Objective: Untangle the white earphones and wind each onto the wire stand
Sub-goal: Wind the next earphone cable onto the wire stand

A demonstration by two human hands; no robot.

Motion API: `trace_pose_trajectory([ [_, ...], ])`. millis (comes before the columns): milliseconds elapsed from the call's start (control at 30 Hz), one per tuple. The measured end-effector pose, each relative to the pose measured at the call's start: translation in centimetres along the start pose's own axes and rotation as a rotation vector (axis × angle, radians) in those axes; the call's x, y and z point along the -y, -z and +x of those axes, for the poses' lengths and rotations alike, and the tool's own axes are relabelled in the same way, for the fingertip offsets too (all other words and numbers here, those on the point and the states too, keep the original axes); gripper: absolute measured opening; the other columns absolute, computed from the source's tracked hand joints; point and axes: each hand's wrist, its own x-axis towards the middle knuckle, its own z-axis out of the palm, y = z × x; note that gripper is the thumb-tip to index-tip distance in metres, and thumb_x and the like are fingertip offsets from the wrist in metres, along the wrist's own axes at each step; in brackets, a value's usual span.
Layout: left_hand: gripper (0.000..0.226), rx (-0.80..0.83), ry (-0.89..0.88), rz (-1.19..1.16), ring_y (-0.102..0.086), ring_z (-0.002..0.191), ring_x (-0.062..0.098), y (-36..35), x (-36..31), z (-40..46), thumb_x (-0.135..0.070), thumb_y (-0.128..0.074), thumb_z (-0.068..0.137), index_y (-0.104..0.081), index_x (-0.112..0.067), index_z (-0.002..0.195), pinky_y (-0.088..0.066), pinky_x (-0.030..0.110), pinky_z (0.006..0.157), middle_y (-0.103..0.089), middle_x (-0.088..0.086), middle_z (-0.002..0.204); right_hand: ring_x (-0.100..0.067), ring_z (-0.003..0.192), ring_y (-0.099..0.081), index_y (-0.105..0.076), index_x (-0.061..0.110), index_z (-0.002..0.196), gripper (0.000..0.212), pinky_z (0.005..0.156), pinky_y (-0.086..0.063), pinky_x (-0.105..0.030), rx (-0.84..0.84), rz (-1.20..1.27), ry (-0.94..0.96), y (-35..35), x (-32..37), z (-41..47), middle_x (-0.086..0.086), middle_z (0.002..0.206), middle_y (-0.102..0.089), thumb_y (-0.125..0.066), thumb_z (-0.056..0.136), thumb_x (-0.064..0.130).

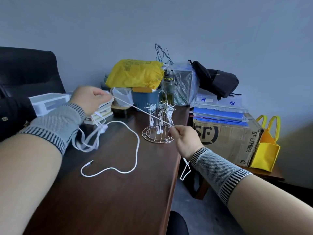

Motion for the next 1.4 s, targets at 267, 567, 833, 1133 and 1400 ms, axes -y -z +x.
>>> trace_pose_trajectory([
  [267, 0.007, 0.226, -0.083, -0.032, -0.052, 0.058, -0.002, -4.5, -1.4, -2.7, -0.03, -0.073, 0.085, -0.074, -0.023, 0.084, -0.035, 0.005, 0.046, -0.065, -0.012, 0.07, -0.021, 0.083, -0.059, -0.063, 0.013, 0.09, 0.03, 0.078, -0.046, -0.03, 0.153, -0.073, -0.12, -1.1, 1.3, -0.3, -0.002, 0.083, -0.06, -0.056, 0.091, 0.042],
  [567, 0.013, 0.418, -0.196, -0.004, -0.065, 0.084, 0.015, -8.0, -3.3, -4.4, -0.031, -0.072, 0.086, -0.078, -0.02, 0.085, -0.05, 0.027, 0.076, -0.075, 0.0, 0.089, -0.026, 0.144, -0.014, -0.007, 0.012, 0.153, 0.096, 0.117, -0.022, -0.044, -0.179, -0.165, -0.143, -1.2, 2.2, 0.3, -0.008, 0.157, -0.012, -0.063, 0.084, 0.049],
  [833, 0.017, 0.441, -0.206, -0.036, -0.062, 0.084, 0.01, -7.8, -3.3, -4.4, -0.031, -0.07, 0.087, -0.079, -0.016, 0.091, -0.045, 0.018, 0.072, -0.075, 0.002, 0.093, -0.026, 0.146, -0.01, -0.033, 0.028, 0.147, 0.056, 0.116, -0.017, -0.049, -0.094, -0.352, 0.062, -2.0, 2.6, -0.1, -0.001, 0.156, -0.023, -0.051, 0.095, 0.042],
  [1133, 0.011, 0.341, -0.082, -0.029, -0.063, 0.085, 0.014, -5.4, -1.6, -2.8, -0.036, -0.071, 0.086, -0.075, -0.027, 0.087, -0.044, 0.026, 0.078, -0.072, -0.004, 0.09, -0.027, 0.091, -0.049, -0.049, 0.014, 0.068, 0.038, 0.079, -0.04, -0.033, -0.068, -0.296, -0.087, -0.5, 0.6, 0.6, -0.007, 0.089, -0.058, -0.035, 0.101, 0.028],
  [1400, 0.014, -0.011, 0.1, -0.21, -0.057, 0.072, 0.012, -2.6, 1.8, -0.7, -0.033, -0.071, 0.086, -0.073, -0.02, 0.089, -0.045, 0.026, 0.076, -0.064, -0.01, 0.077, -0.024, 0.071, -0.053, -0.047, 0.017, 0.061, 0.04, 0.064, -0.04, -0.027, -0.037, -0.219, -0.317, 0.3, -0.6, 0.8, -0.004, 0.07, -0.056, -0.036, 0.098, 0.026],
])
